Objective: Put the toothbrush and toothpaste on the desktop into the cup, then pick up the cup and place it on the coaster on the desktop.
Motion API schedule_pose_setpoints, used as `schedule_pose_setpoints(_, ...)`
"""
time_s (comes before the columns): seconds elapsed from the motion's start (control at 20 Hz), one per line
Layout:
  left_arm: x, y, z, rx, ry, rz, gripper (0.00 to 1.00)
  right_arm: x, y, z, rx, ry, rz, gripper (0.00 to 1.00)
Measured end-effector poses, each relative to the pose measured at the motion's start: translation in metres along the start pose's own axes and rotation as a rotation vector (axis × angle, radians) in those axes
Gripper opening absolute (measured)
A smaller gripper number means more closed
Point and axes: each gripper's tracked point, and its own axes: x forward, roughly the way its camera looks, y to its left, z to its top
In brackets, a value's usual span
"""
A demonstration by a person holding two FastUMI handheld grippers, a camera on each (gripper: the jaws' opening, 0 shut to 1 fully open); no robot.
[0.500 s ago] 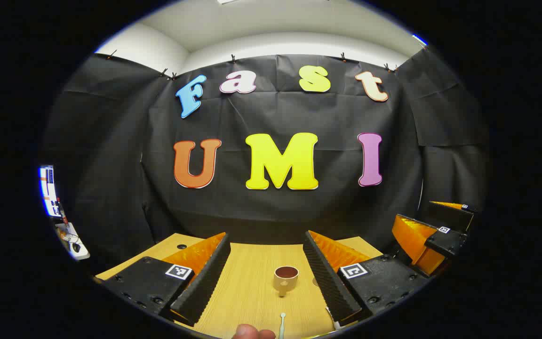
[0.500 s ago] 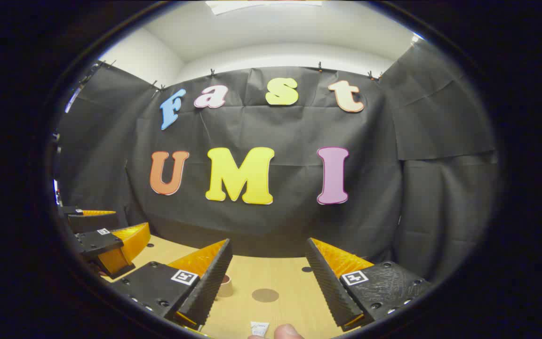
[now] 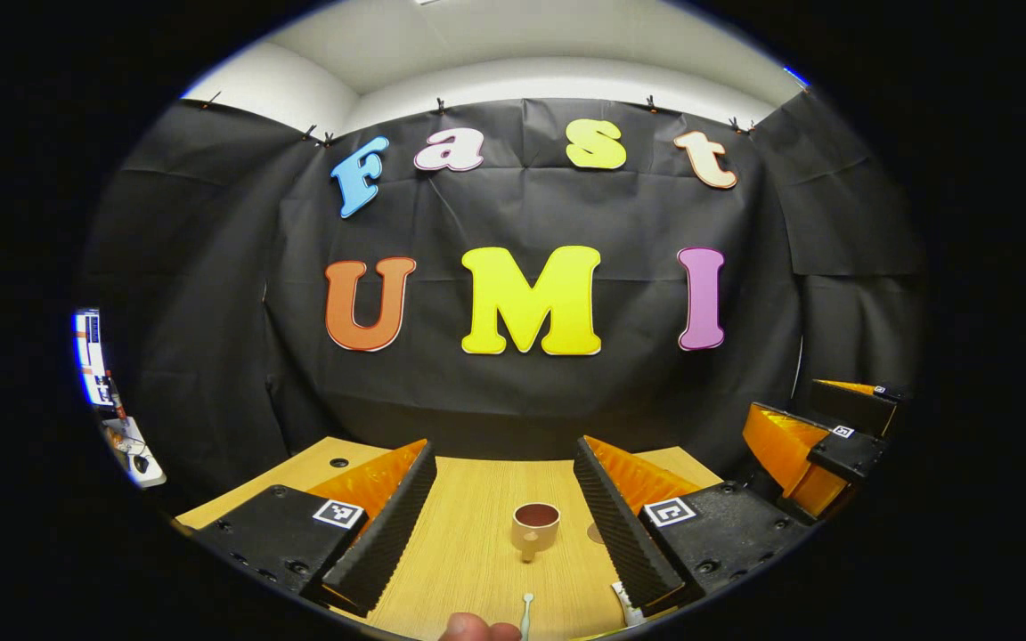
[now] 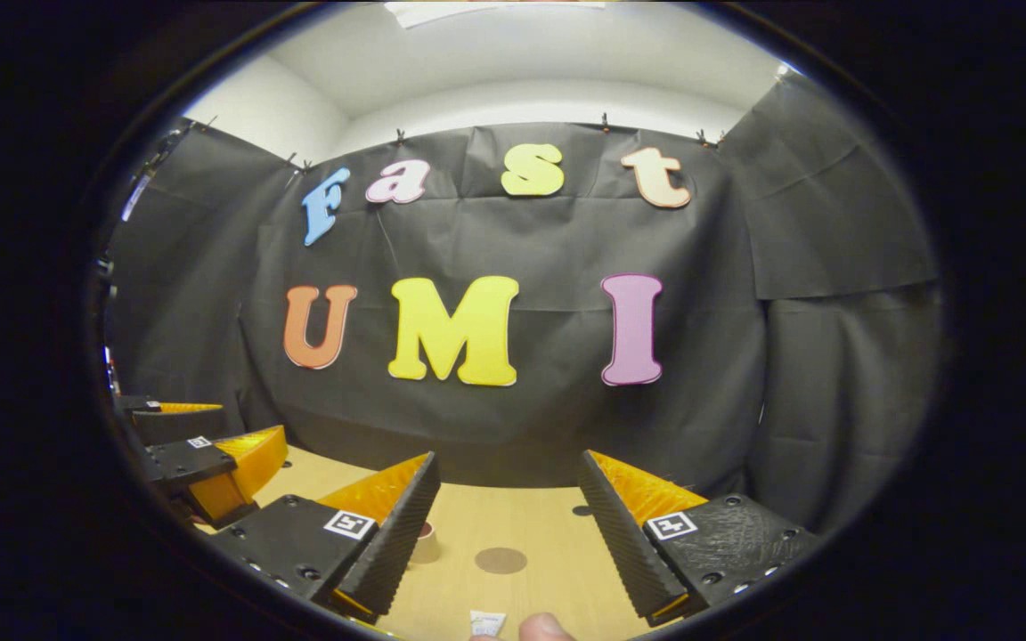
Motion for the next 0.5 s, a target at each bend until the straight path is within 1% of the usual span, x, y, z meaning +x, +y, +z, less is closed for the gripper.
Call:
schedule_pose_setpoints(0.05,0.0024,-0.0011,0.0004,0.004,0.0,0.001,0.9,0.0016,-0.0009,-0.0001,-0.004,-0.002,-0.001,0.95)
schedule_pose_setpoints(0.1,0.0029,-0.0012,0.0002,0.006,0.001,0.001,0.9,0.0028,-0.001,0.0004,-0.008,-0.002,0.003,0.97)
schedule_pose_setpoints(0.15,0.0049,-0.0025,-0.0008,0.004,0.003,-0.001,0.98,0.0042,-0.0008,0.0001,-0.012,-0.003,0.006,0.95)
schedule_pose_setpoints(0.2,0.0064,-0.0043,-0.0027,0.002,0.008,-0.003,0.98,0.005,-0.0016,0.0,-0.014,-0.003,0.008,0.95)
schedule_pose_setpoints(0.25,0.0068,-0.0056,-0.003,0.0,0.007,-0.004,0.9,0.0058,-0.0021,-0.001,-0.014,-0.002,0.01,0.95)
schedule_pose_setpoints(0.3,0.0075,-0.007,-0.0032,0.001,0.01,-0.006,0.98,0.0065,-0.0028,-0.0012,-0.01,0.001,0.01,0.95)
schedule_pose_setpoints(0.35,0.0085,-0.0071,-0.0044,0.003,0.012,-0.007,0.9,0.0064,-0.0024,-0.0028,-0.005,0.005,0.012,0.95)
schedule_pose_setpoints(0.4,0.0095,-0.0081,-0.0062,0.004,0.016,-0.007,0.98,0.0067,-0.0033,-0.0033,-0.002,0.008,0.012,0.95)
schedule_pose_setpoints(0.5,0.0091,-0.0097,-0.0087,0.004,0.018,-0.006,0.98,0.0083,-0.0036,-0.0079,0.0,0.025,0.017,0.95)
